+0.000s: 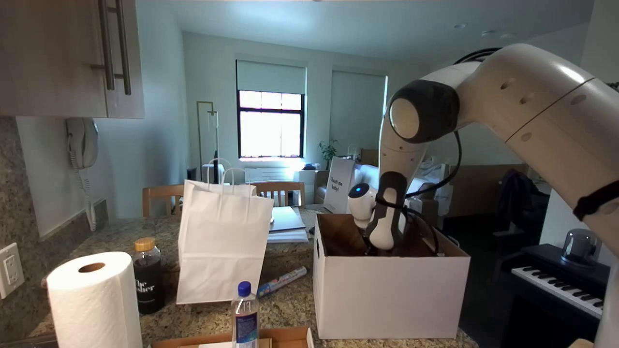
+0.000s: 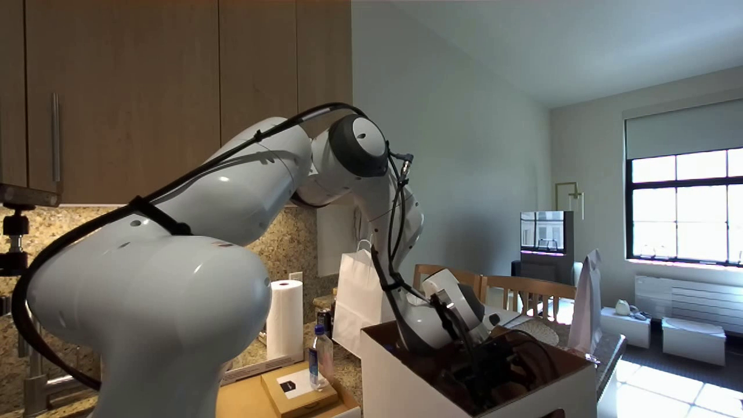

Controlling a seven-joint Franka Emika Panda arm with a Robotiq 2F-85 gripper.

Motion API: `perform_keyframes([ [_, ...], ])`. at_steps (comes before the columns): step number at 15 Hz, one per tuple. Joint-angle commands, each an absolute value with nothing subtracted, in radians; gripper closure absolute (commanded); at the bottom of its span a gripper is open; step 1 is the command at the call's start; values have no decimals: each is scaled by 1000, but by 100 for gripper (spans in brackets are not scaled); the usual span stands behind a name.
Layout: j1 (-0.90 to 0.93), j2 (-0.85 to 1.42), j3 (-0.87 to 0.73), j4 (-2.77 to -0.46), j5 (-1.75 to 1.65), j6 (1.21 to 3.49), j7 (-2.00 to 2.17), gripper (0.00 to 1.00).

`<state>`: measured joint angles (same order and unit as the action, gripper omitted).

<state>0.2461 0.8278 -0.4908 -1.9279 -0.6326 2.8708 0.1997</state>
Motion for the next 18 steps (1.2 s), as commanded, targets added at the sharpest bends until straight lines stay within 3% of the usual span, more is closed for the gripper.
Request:
perform_keyframes([
  [1,223,928,-467,-1820,-631,2916,197,0],
  [11,200,1146,-448,-1612,-602,2852,142,0],
  [12,199,1145,-445,-1608,-604,2844,140,18],
  [13,199,1146,-446,-1606,-608,2843,142,26],
  [18,199,1144,-442,-1600,-611,2849,135,55],
])
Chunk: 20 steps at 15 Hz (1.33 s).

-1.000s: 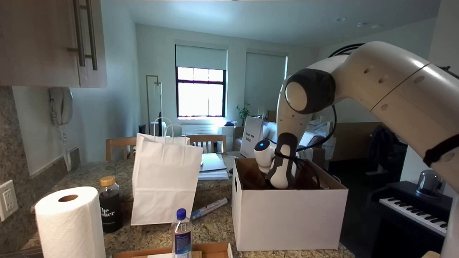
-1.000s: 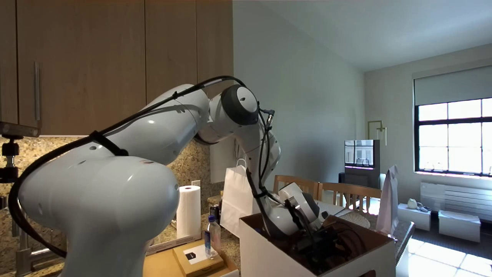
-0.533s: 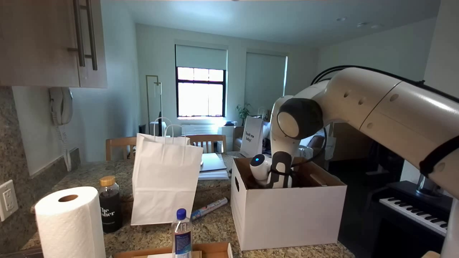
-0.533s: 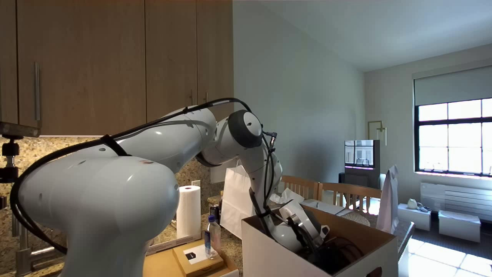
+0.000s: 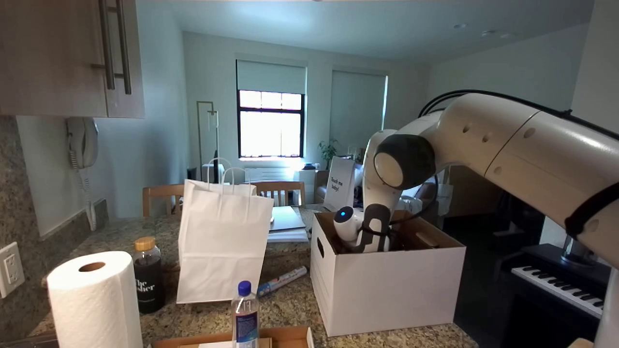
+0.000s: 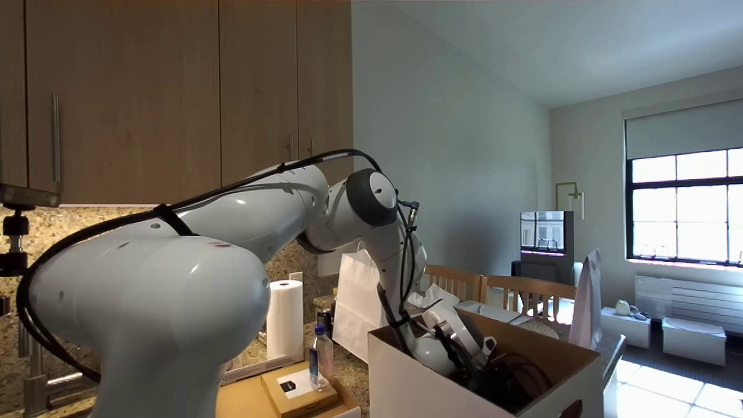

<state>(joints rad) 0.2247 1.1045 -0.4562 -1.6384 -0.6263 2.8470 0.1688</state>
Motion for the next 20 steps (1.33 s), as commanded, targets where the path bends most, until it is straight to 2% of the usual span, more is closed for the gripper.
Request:
perform_keyframes([
  [1,199,1144,-442,-1598,-610,2847,136,59],
  [4,200,1140,-442,-1604,-610,2850,138,65],
  [11,247,1043,-505,-1716,-617,2911,219,66],
  [20,313,939,-611,-1922,-408,3237,230,66],
])
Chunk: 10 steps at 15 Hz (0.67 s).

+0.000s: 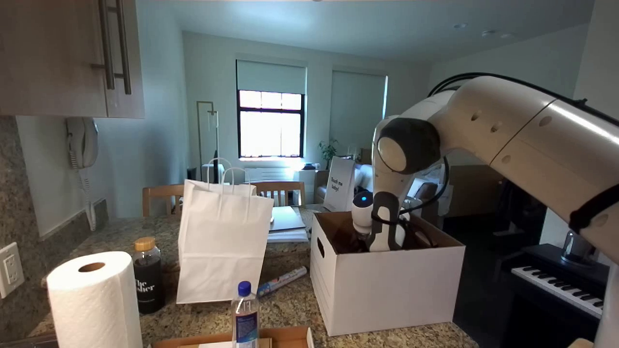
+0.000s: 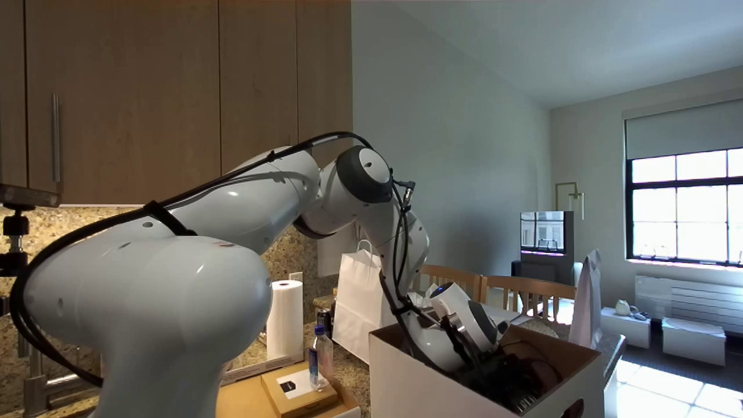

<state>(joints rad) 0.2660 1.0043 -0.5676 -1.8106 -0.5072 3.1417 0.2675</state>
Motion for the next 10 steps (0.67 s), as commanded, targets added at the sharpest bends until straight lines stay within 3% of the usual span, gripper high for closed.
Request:
perform_keyframes([
  [1,321,930,-617,-1941,-364,3267,215,66],
  [10,295,757,-530,-1999,-174,3163,70,66],
])
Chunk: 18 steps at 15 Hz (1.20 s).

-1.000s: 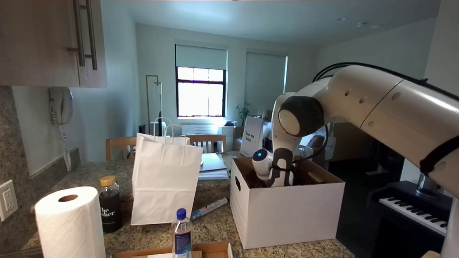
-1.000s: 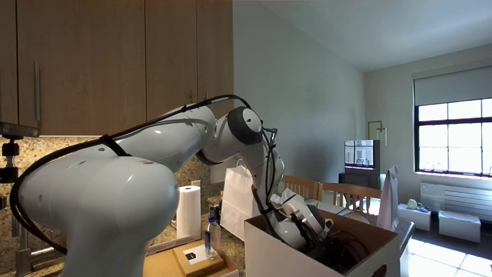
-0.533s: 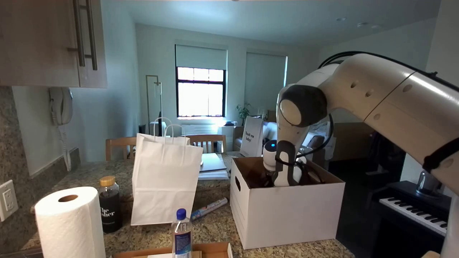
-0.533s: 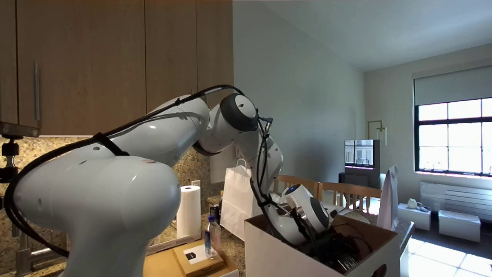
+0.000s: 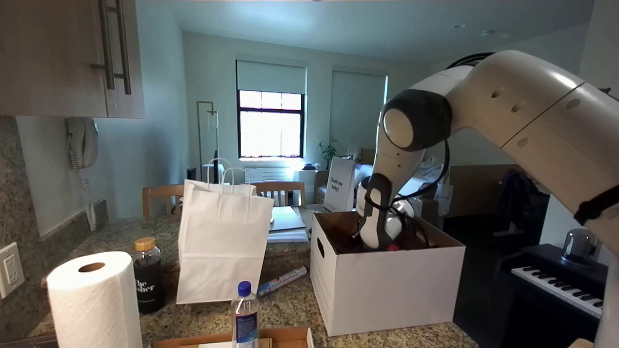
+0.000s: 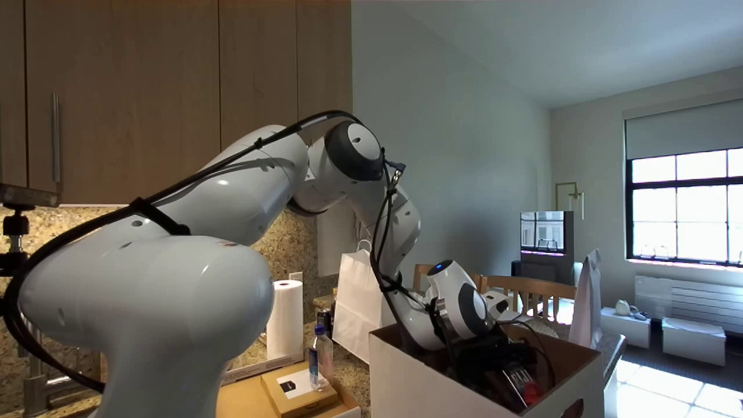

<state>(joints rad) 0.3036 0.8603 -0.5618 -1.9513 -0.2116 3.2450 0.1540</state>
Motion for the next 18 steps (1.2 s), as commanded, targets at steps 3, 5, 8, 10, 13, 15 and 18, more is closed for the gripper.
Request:
perform_keyframes([
  [3,328,730,-558,-1960,-193,2998,96,66],
  [5,354,718,-585,-1927,-230,2878,136,66],
  [8,359,683,-583,-1896,-298,2762,165,66],
  [10,348,649,-564,-1896,-345,2739,169,66],
  [13,342,579,-548,-1935,-410,2755,169,66],
  [15,345,510,-550,-1986,-455,2787,179,66],
  [18,349,365,-547,-2074,-530,2778,190,66],
])
